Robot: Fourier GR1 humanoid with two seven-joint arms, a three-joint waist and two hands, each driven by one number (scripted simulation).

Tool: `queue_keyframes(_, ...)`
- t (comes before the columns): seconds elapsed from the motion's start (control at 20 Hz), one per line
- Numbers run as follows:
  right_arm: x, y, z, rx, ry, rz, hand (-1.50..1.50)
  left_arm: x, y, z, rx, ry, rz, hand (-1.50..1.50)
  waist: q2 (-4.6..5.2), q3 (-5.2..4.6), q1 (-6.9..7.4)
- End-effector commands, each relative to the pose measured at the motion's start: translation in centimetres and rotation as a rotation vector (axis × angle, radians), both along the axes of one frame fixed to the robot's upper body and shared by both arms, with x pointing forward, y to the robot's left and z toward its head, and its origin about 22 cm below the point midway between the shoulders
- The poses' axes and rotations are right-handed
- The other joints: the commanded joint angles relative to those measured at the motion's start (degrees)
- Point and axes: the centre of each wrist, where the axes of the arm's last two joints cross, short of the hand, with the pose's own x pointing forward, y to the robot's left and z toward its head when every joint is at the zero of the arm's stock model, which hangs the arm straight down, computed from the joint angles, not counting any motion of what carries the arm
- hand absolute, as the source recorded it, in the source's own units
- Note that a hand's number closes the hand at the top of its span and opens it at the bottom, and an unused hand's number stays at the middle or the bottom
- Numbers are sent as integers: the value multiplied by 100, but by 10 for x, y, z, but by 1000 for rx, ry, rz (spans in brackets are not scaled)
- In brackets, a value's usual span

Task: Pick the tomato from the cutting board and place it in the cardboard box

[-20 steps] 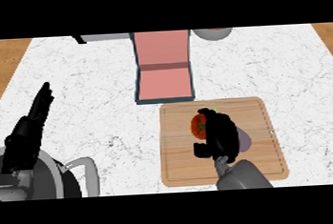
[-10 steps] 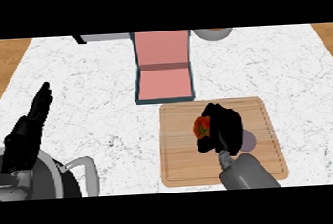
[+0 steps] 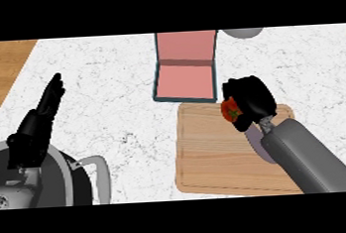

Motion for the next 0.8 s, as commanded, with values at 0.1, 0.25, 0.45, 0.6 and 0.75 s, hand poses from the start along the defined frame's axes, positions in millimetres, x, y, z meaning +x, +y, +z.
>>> queue_keyframes(0.1,44,-68,70,-15,-51,253,150,-7,-3,-23,-6,101,-1,0,59,-76,107)
queue_keyframes(0.25,62,-93,100,79,-51,320,150,-5,-7,-23,-23,119,-13,0,50,-77,92)
queue_keyframes(0.45,71,-102,112,346,-56,501,150,-11,-7,-29,-26,116,-8,0,25,-69,103)
queue_keyframes(0.6,85,-104,138,509,-36,627,150,-3,-8,-19,-17,108,-16,0,26,-75,135)
queue_keyframes(0.75,93,-110,142,613,7,731,150,-4,-7,-25,-15,132,-5,0,4,-85,90)
